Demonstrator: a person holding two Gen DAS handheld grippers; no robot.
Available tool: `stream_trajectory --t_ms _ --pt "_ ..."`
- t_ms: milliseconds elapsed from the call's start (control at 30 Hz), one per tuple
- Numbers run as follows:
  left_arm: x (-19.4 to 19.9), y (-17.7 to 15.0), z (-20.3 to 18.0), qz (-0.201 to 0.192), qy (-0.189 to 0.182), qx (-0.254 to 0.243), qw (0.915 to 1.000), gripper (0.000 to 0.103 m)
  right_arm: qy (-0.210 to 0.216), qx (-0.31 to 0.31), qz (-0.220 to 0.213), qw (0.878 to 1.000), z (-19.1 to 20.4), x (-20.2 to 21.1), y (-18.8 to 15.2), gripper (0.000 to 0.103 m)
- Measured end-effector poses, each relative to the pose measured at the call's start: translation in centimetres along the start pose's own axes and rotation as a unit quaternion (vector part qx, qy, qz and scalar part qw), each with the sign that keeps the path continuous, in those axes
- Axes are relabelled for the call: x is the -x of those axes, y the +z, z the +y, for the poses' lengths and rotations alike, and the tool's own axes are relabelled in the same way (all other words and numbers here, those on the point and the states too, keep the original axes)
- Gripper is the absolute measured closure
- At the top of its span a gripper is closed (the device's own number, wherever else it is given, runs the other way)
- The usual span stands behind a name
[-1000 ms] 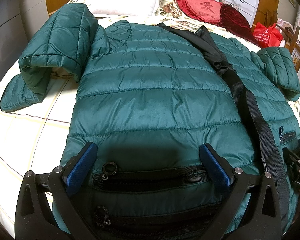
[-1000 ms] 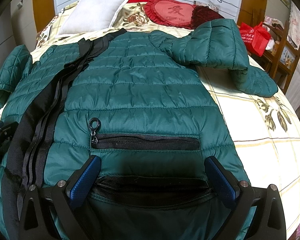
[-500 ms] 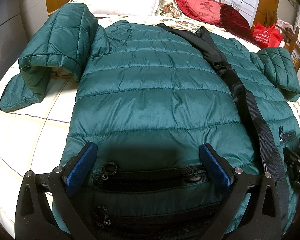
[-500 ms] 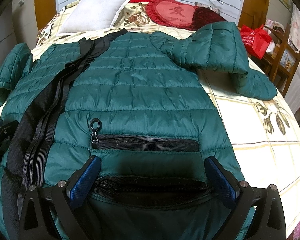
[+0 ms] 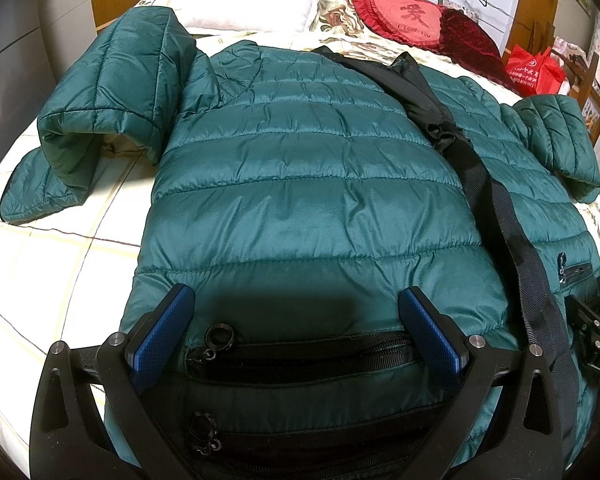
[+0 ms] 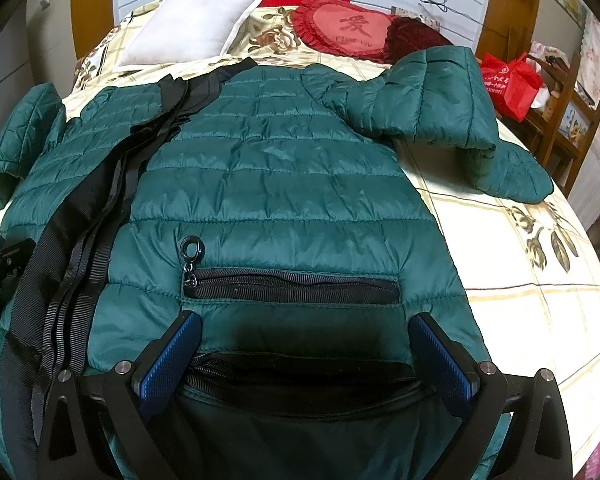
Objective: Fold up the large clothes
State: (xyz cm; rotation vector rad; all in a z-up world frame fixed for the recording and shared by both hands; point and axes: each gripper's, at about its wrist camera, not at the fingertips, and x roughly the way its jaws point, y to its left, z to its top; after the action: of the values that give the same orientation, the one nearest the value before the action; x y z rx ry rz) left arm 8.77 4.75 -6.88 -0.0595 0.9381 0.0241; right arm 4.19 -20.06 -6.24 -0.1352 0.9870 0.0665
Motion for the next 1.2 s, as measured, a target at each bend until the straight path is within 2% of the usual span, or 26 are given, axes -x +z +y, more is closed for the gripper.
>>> stream_trajectory --t_ms 167,300,400,533,633,700,767,833,900,1000,1200 --pt "1.1 0.2 1.3 -0.02 -0.029 0.028 0.999 0.0 0.006 -0.004 0.001 1.0 -0.1 -0.2 0.1 0.0" --pt "4.6 2.1 4.2 -0.075 -0.009 0.047 0.9961 0.0 0.007 -0.005 0.001 1.0 -0.1 -0.1 0.0 0.0" --pt "6.9 3.9 8.7 -0.093 -0.018 0.094 0.9911 0.0 0.006 -0.004 0.001 1.0 -0.1 -0.1 0.0 0.0" --pt "7.9 5.9 16.1 -0.107 0.027 0.155 0.9817 0.0 0.005 0.0 0.003 1.0 0.0 -0.1 0.0 0.0" --pt "6.8 7.1 22.3 -0.091 0.046 0.205 0.9734 0.001 0.002 0.003 0.001 1.0 0.1 0.0 -0.1 0.0" --pt "5.4 7.3 25.9 -0.073 0.067 0.23 0.9681 0.008 0.0 0.005 0.001 1.0 0.2 0.0 -0.1 0.0" --pt "3.4 7.0 29.2 -0.047 0.088 0.256 0.9616 0.01 -0.001 0.005 0.001 1.0 0.2 0.0 -0.1 0.0" --pt "1.8 6.2 31.7 -0.021 0.093 0.274 0.957 0.026 -0.002 0.006 0.0 1.0 0.3 0.0 -0.1 0.0" --pt "-0.3 5.4 33.5 0.006 0.081 0.29 0.9537 0.032 -0.003 0.008 -0.001 1.0 0.3 0.0 -0.1 0.0" --pt "-1.9 5.3 33.7 0.004 0.078 0.278 0.9573 0.033 -0.004 0.01 -0.001 1.0 0.4 0.0 -0.1 0.0" --pt "-3.6 6.5 32.0 -0.001 0.087 0.211 0.9736 0.033 -0.005 0.013 -0.001 1.0 0.5 -0.1 0.0 0.0"
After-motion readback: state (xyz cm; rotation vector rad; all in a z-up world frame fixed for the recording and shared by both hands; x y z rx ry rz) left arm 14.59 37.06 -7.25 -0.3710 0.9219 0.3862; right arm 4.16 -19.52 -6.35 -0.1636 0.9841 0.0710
